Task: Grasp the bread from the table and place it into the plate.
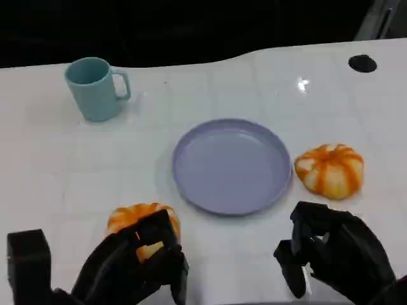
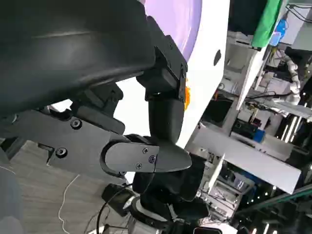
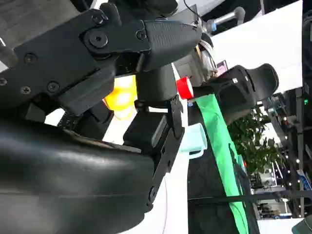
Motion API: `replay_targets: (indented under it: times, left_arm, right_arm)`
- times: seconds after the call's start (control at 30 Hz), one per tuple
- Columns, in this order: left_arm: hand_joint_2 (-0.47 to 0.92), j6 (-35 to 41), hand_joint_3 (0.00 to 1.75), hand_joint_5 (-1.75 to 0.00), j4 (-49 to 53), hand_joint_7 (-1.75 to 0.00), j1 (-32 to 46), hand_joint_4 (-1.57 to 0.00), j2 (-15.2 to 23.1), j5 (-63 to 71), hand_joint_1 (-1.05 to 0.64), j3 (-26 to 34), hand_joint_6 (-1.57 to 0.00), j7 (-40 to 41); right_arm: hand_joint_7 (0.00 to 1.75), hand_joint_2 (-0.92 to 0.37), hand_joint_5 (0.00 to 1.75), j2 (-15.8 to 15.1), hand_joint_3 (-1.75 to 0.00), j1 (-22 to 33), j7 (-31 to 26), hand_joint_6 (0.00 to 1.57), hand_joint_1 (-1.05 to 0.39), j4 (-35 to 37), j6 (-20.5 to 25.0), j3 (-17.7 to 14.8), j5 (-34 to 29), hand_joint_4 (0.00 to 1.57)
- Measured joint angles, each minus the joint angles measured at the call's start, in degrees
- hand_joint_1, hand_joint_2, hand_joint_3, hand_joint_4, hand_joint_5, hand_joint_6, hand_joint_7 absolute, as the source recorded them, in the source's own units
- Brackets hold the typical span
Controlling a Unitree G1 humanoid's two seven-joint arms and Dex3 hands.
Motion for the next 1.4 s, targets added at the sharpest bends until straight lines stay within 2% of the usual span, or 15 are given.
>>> replay_targets:
  times: [0.37,0.43,0.5,0.53,0.57,0.63,0.67,0.7,0.77,0.8,0.93,1.0,1.07,1.23,1.4]
  left_arm:
    - [0.92,0.0,0.34,-1.75,0.0,-1.75,0.0,-0.88,0.0,0.0,-0.61,0.2,-0.63,-0.5]
    - [0.92,-0.1,0.34,-1.75,0.0,-1.75,0.0,-0.85,0.0,0.0,-0.67,0.2,-0.59,-0.5]
    - [0.92,-0.8,0.31,-1.75,-0.1,-1.68,0.0,-0.74,-0.1,0.0,-0.70,0.3,-0.51,-0.4]
    - [0.92,-1.4,0.31,-1.75,-0.4,-1.58,0.1,-0.66,-0.2,0.1,-0.69,0.5,-0.49,-0.4]
    - [0.92,-2.1,0.29,-1.75,-1.0,-1.41,0.2,-0.55,-0.4,0.1,-0.65,0.6,-0.47,-0.2]
    - [0.92,-4.1,0.27,-1.71,-2.6,-1.20,0.4,-0.47,-1.0,0.4,-0.62,1.1,-0.46,0.4]
    - [0.92,-5.5,0.26,-1.60,-3.1,-0.95,0.5,-0.44,-1.3,0.7,-0.60,1.3,-0.47,0.6]
    - [0.92,-6.8,0.26,-1.53,-3.5,-0.79,0.5,-0.43,-1.6,1.0,-0.60,1.6,-0.49,0.7]
    - [0.92,-9.1,0.25,-1.38,-3.9,-0.53,0.5,-0.42,-1.7,2.3,-0.64,1.9,-0.52,1.0]
    - [0.92,-10.3,0.25,-1.34,-4.0,-0.47,0.5,-0.42,-1.7,3.3,-0.66,2.0,-0.51,1.4]
    - [0.92,-17.6,0.26,-1.13,-4.3,-0.30,0.4,-0.40,0.1,12.5,-0.76,1.9,-0.47,4.0]
    - [0.92,-21.1,0.23,-1.06,-4.5,-0.25,0.1,-0.39,1.9,17.4,-0.74,2.0,-0.47,5.5]
    - [0.92,-24.0,0.13,-1.01,-4.6,-0.19,-0.1,-0.37,3.4,20.7,-0.68,2.2,-0.46,6.5]
    - [0.92,-25.3,0.06,-0.88,-7.8,-0.08,-0.3,-0.29,6.7,30.0,-0.65,2.2,-0.42,10.7]
    - [0.92,-24.9,0.08,-0.47,-14.4,-0.01,-0.1,-0.39,13.0,47.9,-0.71,2.1,-0.37,14.5]
  right_arm:
    - [1.51,-0.75,1.66,0.0,-0.45,0.0,0.0,1.03,-0.97,0.0,0.0,0.2,0.0,1.19]
    - [1.52,-0.74,1.67,0.0,-0.45,0.0,0.0,1.02,-0.97,0.0,0.0,0.3,0.0,1.19]
    - [1.52,-0.74,1.68,0.0,-0.45,0.1,0.0,1.02,-0.96,0.0,0.0,0.3,0.0,1.18]
    - [1.52,-0.74,1.68,0.0,-0.45,0.2,0.0,1.02,-0.96,-0.1,0.0,0.3,0.0,1.18]
    - [1.53,-0.74,1.68,0.0,-0.45,0.2,0.0,1.02,-0.96,-0.2,0.0,0.4,0.0,1.18]
    - [1.53,-0.75,1.69,0.0,-0.46,0.3,0.0,1.01,-0.96,-0.3,0.0,0.4,0.0,1.18]
    - [1.53,-0.75,1.68,0.0,-0.46,0.3,0.0,1.01,-0.96,-0.4,0.0,0.4,0.0,1.18]
    - [1.53,-0.74,1.68,0.0,-0.46,0.3,0.0,1.01,-0.96,-0.4,0.0,0.4,0.0,1.18]
    - [1.52,-0.74,1.66,-0.1,-0.46,0.3,0.0,1.01,-0.95,-0.4,0.0,0.4,0.0,1.18]
    - [1.52,-0.74,1.66,-0.1,-0.46,0.3,0.0,1.01,-0.95,-0.4,0.0,0.4,0.1,1.18]
    - [1.51,-0.73,1.66,-0.1,-0.48,0.4,0.0,1.01,-0.96,-0.6,0.1,0.4,0.1,1.18]
    - [1.51,-0.73,1.66,-0.1,-0.49,0.4,0.0,1.01,-0.95,-0.7,0.4,0.4,0.1,1.18]
    - [1.51,-0.73,1.66,-0.1,-0.49,0.5,0.0,1.02,-0.95,-0.8,0.4,0.4,0.1,1.18]
    - [1.51,-0.71,1.66,-0.1,-0.51,0.5,-0.1,1.02,-0.95,-1.5,0.9,0.5,0.1,1.18]
    - [1.51,-0.70,1.66,-0.1,-0.53,0.9,-0.7,1.02,-0.95,-2.3,1.5,0.7,0.1,1.18]
